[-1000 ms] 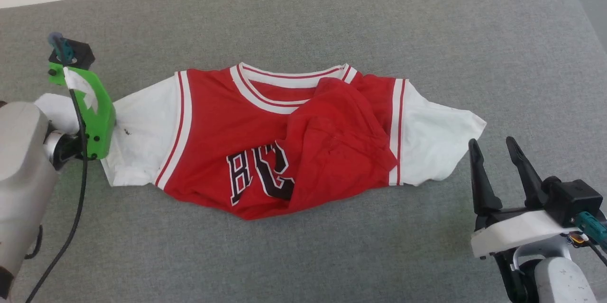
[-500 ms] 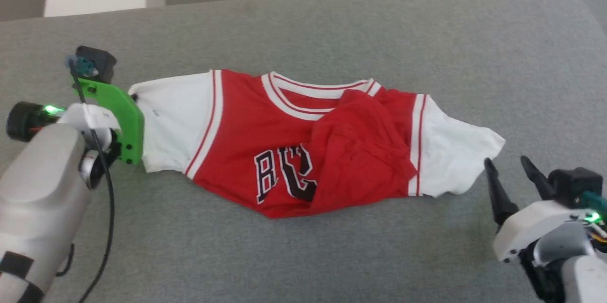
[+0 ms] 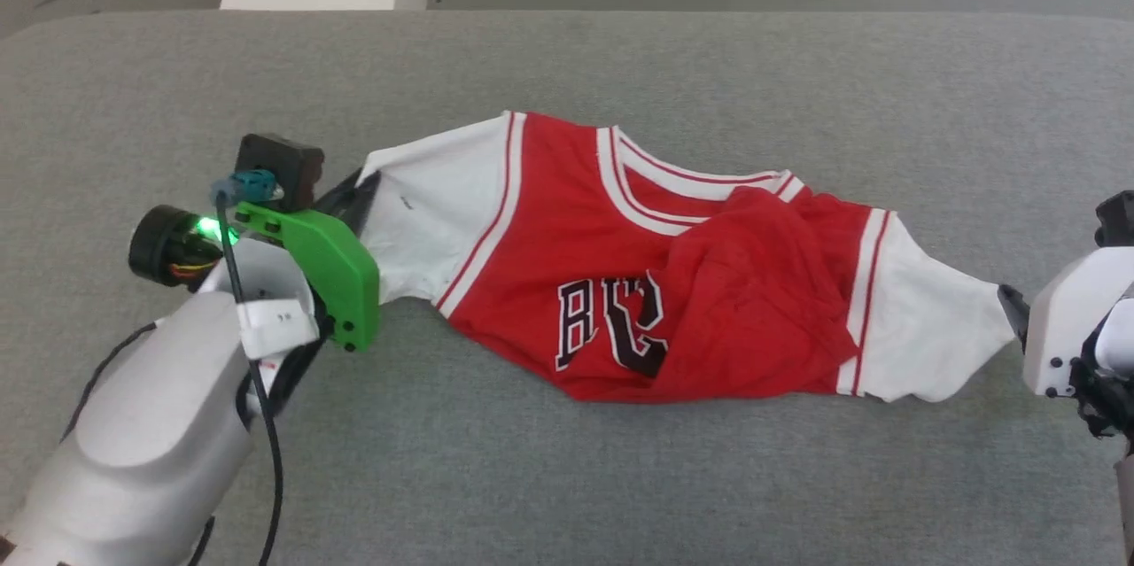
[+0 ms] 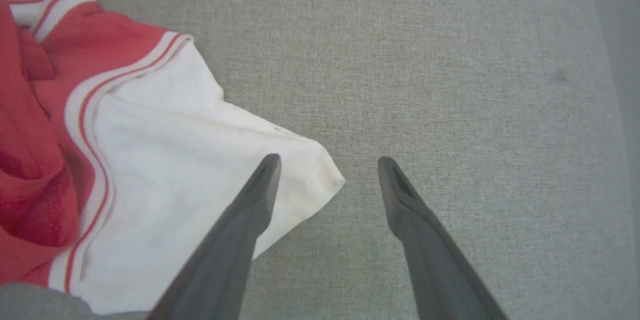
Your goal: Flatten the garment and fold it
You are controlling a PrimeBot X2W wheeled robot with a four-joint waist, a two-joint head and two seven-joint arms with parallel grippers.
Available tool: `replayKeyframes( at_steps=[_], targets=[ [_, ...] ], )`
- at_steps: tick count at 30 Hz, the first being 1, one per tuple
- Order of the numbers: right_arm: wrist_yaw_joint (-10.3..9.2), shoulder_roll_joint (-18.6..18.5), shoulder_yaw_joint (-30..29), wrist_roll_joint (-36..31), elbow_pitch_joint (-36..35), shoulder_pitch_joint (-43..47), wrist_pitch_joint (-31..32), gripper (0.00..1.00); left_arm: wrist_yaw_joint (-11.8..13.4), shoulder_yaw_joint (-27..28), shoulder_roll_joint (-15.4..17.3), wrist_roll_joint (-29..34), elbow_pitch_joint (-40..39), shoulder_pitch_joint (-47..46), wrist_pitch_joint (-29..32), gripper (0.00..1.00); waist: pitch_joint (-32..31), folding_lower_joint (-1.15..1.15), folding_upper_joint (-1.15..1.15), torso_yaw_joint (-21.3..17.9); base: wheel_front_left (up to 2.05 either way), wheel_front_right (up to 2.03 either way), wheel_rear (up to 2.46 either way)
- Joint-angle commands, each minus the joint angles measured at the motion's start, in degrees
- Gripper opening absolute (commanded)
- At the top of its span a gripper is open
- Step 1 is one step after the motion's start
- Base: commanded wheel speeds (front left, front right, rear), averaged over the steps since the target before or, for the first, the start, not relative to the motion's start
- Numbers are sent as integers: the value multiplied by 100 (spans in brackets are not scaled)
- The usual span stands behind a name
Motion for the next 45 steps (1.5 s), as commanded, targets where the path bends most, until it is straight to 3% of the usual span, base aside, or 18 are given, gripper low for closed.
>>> replayKeyframes(
  at_steps=[1,12,13,14,24,36,45],
  targets=[
    [-9,-28,-13,-97,136,-123,56,100,92,9,50,89,-197,113,-7,0,79,0,0,127,0,0,0],
    [-9,18,337,-316,1105,-376,11,100,432,-2,206,154,-1147,286,163,0,377,0,0,307,0,0,0],
    [-9,16,425,-300,1173,-371,-23,44,444,-2,212,151,-1152,300,160,0,383,0,0,307,0,0,0],
    [-9,14,490,-278,1219,-366,-57,0,451,-3,216,151,-1148,312,154,0,381,0,0,305,0,0,0],
    [-9,-282,849,-112,1116,-541,-872,0,569,147,168,-3,-844,557,-195,0,-169,0,0,172,0,0,0],
    [-9,-903,1138,390,-388,-817,-1761,0,1061,821,393,-107,-1309,881,-1065,0,-1075,0,0,61,0,0,0],
    [-9,-1226,1129,648,-1481,-1136,-1710,0,1458,1459,758,-146,-2246,894,-1395,0,-1427,0,0,88,0,0,0]
  ],
)
